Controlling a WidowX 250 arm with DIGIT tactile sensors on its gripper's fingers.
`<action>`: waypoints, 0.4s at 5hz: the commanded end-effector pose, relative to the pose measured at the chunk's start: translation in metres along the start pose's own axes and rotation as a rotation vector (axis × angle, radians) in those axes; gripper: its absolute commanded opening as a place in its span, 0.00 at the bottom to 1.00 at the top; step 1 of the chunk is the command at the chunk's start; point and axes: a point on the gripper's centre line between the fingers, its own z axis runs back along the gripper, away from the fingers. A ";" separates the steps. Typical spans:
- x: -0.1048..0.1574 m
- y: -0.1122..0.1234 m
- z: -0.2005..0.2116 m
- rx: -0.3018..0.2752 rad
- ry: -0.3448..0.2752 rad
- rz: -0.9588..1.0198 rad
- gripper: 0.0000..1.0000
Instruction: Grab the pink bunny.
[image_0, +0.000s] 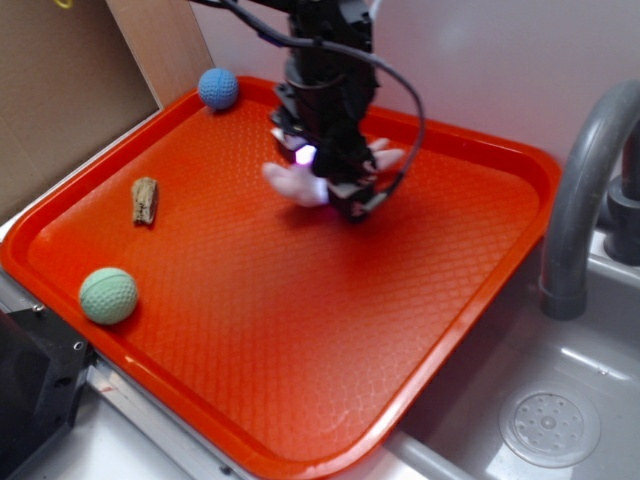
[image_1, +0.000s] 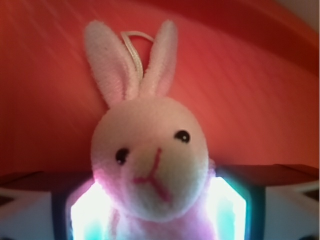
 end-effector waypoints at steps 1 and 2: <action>-0.026 0.024 0.105 0.003 -0.083 0.083 0.00; -0.048 0.036 0.137 -0.020 -0.062 0.112 0.00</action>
